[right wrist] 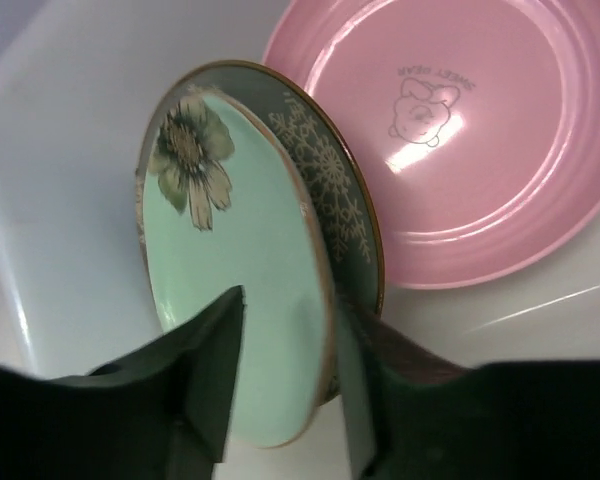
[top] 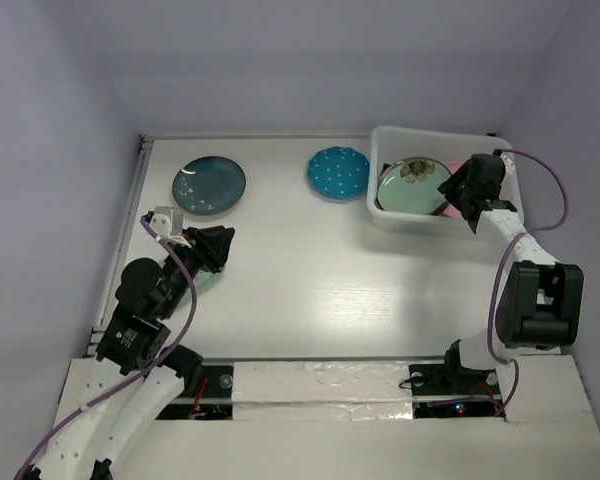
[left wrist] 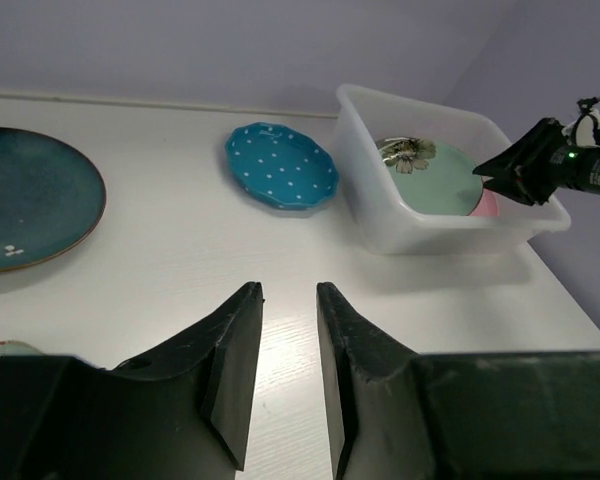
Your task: Place the plates into the plastic bin on the countertop
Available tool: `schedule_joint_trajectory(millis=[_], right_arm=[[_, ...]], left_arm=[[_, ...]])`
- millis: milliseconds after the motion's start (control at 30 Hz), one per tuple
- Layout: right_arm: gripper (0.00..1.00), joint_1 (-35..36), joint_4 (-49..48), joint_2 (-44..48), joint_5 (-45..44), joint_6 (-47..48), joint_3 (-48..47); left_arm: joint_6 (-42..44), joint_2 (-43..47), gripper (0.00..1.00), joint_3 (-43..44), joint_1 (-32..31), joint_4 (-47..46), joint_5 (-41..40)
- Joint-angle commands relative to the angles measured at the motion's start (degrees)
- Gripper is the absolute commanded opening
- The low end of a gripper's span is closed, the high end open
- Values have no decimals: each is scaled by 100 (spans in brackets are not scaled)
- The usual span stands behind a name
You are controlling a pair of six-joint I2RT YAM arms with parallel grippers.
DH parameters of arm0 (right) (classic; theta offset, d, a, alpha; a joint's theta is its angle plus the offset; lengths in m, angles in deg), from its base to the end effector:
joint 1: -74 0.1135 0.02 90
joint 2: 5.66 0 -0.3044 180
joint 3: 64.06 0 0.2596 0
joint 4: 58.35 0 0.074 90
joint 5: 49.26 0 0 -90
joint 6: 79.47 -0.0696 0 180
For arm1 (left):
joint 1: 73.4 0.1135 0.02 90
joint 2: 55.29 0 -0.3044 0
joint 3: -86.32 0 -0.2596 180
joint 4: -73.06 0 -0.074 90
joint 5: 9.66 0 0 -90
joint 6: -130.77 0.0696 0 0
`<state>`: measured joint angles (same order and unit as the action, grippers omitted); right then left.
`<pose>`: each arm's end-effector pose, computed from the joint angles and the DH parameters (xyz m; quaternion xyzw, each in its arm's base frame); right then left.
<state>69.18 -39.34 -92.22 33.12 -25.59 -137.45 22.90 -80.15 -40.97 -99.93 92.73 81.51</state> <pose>0.3734 -0.0408 0.2821 0.3356 0.8071 0.0741 0.4802 0.1027 -0.0528 0.3832 0.0571 0.6524 -0.2917 0.6972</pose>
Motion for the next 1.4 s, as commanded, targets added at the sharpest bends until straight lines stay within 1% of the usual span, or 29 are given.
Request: schedule_joint_trajectory(millis=[0, 33, 67, 100, 133, 200, 267, 300, 367, 400, 433, 467, 500, 633, 733, 767, 900, 967, 1000, 1033, 1067, 1100, 1133, 1167, 1200, 1233, 1267, 1333, 1367], right_arm=[[49, -19, -688, 298, -65, -150, 52], [56, -19, -705, 342, -56, -159, 122], [60, -19, -714, 446, -56, -167, 167], [64, -19, -723, 517, -47, -167, 219], [72, -19, -749, 692, -21, -167, 333], [76, -19, -758, 938, -21, -159, 483], [76, -19, -811, 1237, 49, -176, 728], [76, -19, -846, 1587, 189, -211, 808], [54, -19, -890, 1983, 374, -246, 975], [40, -19, -942, 2421, 636, -273, 1184], [11, -19, -1030, 2651, 717, -282, 1282], [2, 33, -1074, 2862, 970, -282, 1379], [0, 95, -1092, 3065, 1112, -282, 1476], [0, 358, -1048, 3918, 1736, -238, 1959], [0, 578, -1180, 4191, 2035, -273, 2232], [0, 579, -1189, 4296, 2106, -273, 2354], [0, 631, -1119, 4533, 2440, -150, 2461], [0, 684, -1048, 4657, 2510, -71, 2487], [0, 684, -1040, 4779, 2546, -62, 2540], [0, 684, -1022, 4833, 2650, -36, 2566], [0, 684, -1022, 4877, 2712, -27, 2593], [0, 684, -1005, 4903, 2756, -18, 2645], [0, 684, -1013, 4956, 2853, -9, 2672], [0, 684, -1005, 4974, 2906, -9, 2698], [0, 736, -1013, 4983, 2950, -9, 2724], [2, 737, -1022, 4974, 3063, -1, 2759], [2, 737, -1005, 4965, 3117, 17, 2769], [4, 737, -961, 4965, 3231, 43, 2777], [5, 798, -961, 4974, 3249, 43, 2786]], left_arm=[[-76, -238, 23, 160, 33, -130, -291], [-94, -317, 22, 195, 33, -51, -354], [-138, -474, 21, 204, 33, -16, -476], [-173, -563, 17, 222, 85, 28, -564], [-278, -755, 12, 265, 86, 133, -739], [-358, -958, 10, 310, 139, 230, -855], [-384, -1230, 10, 336, 139, 222, -760], [-401, -1301, 7, 354, 139, 205, -689], [-437, -1590, 2, 397, 139, 108, -426], [-498, -1696, 0, 432, 139, 90, -364], [-524, -1819, 0, 511, 139, 55, -224], [-560, -2055, 0, 555, 139, 46, -170], [-603, -2180, 0, 599, 139, 11, -144], [-885, -2908, 0, 968, -98, -243, -196], [-1131, -3743, 0, 1327, -388, -401, -617], [-1253, -4215, 0, 1434, -441, -428, -748], [-1359, -5369, 0, 2101, -679, -595, -1285], [-1377, -6122, 9, 2620, -679, -771, -1461], [-1386, -6371, 20, 2821, -679, -771, -1496], [-1386, -6643, 25, 3276, -679, -710, -1549], [-1386, -7150, 30, 3481, -679, -701, -1628], [-1395, -7399, 39, 3718, -679, -675, -1655], [-1404, -7671, 43, 4207, -679, -631, -1681], [-1404, -8170, 47, 4447, -679, -457, -1742], [-1421, -8410, 51, 4710, -679, -368, -1769], [-1439, -8647, 52, 5174, -679, -236, -1761], [-1447, -9067, 52, 5388, -679, -174, -1787], [-1483, -9447, 53, 5827, -679, 18, -1761], [-1500, -9606, 53, 6238, -679, 72, -1804]])
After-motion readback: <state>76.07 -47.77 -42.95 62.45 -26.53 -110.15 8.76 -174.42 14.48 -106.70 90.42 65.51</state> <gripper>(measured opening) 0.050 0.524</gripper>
